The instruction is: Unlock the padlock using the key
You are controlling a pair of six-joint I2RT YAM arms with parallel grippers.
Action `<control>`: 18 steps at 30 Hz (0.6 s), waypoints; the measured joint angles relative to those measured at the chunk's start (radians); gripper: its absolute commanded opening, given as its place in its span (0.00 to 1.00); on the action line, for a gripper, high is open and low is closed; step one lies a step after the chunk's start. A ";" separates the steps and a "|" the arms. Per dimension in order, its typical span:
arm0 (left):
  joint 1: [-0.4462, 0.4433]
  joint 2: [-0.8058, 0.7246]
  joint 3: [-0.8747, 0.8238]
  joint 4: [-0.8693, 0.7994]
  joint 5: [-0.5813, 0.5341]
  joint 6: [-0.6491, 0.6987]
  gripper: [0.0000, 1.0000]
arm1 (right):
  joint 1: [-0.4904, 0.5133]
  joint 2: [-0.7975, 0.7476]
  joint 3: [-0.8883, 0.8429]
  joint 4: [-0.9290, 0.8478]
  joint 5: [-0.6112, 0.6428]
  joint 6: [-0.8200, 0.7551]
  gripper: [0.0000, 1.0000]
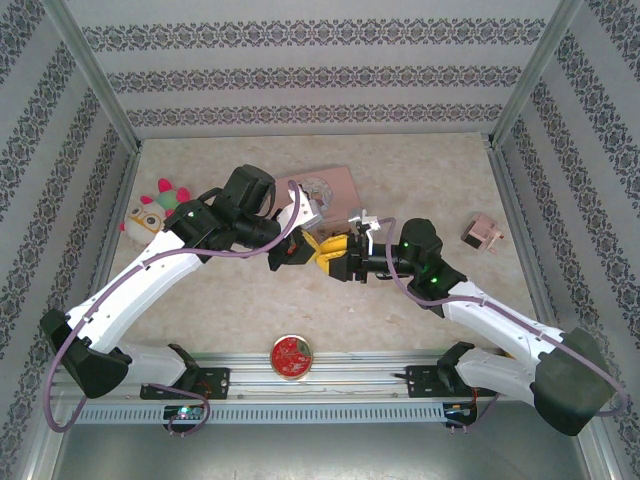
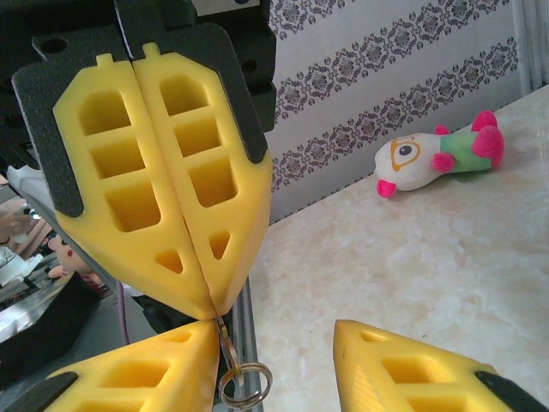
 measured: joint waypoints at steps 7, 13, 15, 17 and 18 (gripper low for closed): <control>0.002 0.000 -0.009 0.010 0.003 0.000 0.00 | 0.000 0.003 0.000 -0.001 -0.004 0.000 0.39; 0.009 0.000 -0.013 0.023 0.013 -0.001 0.00 | 0.013 0.018 0.014 0.000 -0.015 0.000 0.37; 0.011 0.000 -0.013 0.025 0.016 -0.002 0.00 | 0.013 0.019 0.016 0.001 -0.019 0.000 0.36; 0.013 0.000 -0.013 0.026 0.016 -0.004 0.00 | 0.013 0.022 0.018 0.000 -0.019 0.000 0.34; 0.013 0.000 -0.013 0.027 0.016 -0.005 0.00 | 0.013 0.023 0.018 0.000 -0.019 0.000 0.34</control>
